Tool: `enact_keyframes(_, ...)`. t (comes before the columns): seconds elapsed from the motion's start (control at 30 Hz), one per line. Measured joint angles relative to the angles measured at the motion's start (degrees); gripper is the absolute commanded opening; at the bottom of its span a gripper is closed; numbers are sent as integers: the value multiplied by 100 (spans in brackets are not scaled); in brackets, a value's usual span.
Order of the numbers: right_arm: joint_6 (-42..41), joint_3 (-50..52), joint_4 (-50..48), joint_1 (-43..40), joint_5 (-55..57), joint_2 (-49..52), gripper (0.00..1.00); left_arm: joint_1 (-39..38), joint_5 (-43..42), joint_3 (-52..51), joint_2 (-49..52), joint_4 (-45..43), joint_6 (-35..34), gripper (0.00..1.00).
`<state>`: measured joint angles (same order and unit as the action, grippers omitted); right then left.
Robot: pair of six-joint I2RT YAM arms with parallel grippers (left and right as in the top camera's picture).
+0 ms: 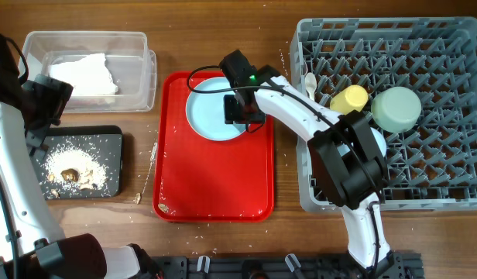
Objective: Sort waste into correct bins and load items into the dishwasher rack
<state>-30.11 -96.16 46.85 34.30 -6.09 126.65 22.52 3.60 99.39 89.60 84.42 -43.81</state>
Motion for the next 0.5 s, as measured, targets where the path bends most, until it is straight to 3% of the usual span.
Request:
enact_keyframes(0.13,44,-422,225,-2,72,-122,84,0,0,0,0,0,0,100)
enact_keyframes(0.4,24,-717,170,-632,785,-636,83,0,0,0,0,0,0,100)
enact_keyframes(0.5,240,-629,90,-890,457,-470,65,0,0,0,0,-2,0,100)
